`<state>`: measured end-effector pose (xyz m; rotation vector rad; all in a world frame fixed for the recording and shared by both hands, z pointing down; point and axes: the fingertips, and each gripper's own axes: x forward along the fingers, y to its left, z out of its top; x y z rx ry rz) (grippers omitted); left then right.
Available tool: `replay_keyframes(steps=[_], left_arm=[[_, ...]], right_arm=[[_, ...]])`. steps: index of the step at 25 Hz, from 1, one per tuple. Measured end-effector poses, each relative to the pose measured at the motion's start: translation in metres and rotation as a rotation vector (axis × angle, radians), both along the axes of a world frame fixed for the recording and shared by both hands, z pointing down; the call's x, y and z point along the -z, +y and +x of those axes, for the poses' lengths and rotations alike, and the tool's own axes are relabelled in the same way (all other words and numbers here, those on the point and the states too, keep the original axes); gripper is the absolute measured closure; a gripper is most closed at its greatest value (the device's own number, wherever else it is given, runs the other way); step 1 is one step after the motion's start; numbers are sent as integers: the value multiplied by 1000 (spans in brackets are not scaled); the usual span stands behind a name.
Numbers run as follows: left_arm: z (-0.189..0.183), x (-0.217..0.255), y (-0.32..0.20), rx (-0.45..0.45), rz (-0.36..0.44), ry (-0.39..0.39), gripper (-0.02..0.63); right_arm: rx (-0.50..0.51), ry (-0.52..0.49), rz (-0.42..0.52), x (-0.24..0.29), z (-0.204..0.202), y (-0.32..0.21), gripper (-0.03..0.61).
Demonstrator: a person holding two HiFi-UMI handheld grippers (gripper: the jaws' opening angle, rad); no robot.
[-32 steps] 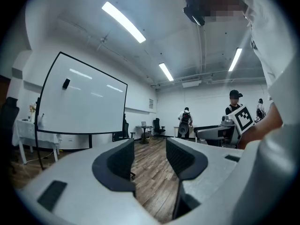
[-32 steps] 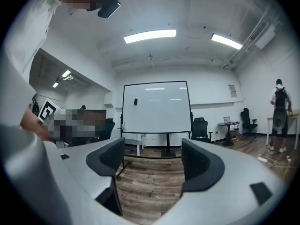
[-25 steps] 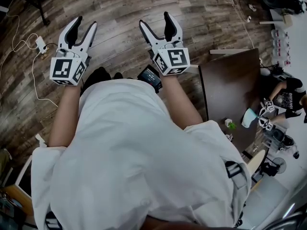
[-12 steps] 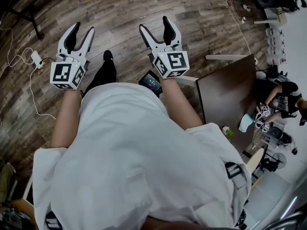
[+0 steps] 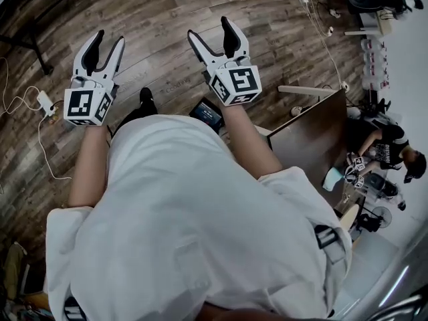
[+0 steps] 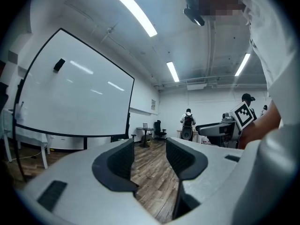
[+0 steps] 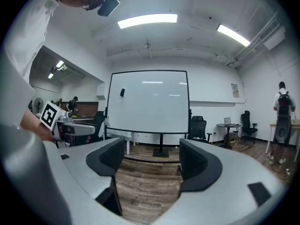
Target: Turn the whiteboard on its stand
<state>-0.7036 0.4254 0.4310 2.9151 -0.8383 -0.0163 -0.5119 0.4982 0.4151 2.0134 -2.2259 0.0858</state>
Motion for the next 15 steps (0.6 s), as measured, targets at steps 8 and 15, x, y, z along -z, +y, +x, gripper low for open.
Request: replay_keyframes(steps=[8,15], left_arm=[[41,-12,-84,-47,-15,8,419],[98,-21,-131,-104,-29,4,419]], right_arm=[[-62,4,9,-1,45,-75,222],[-140,23,14,3,115,-106,222]])
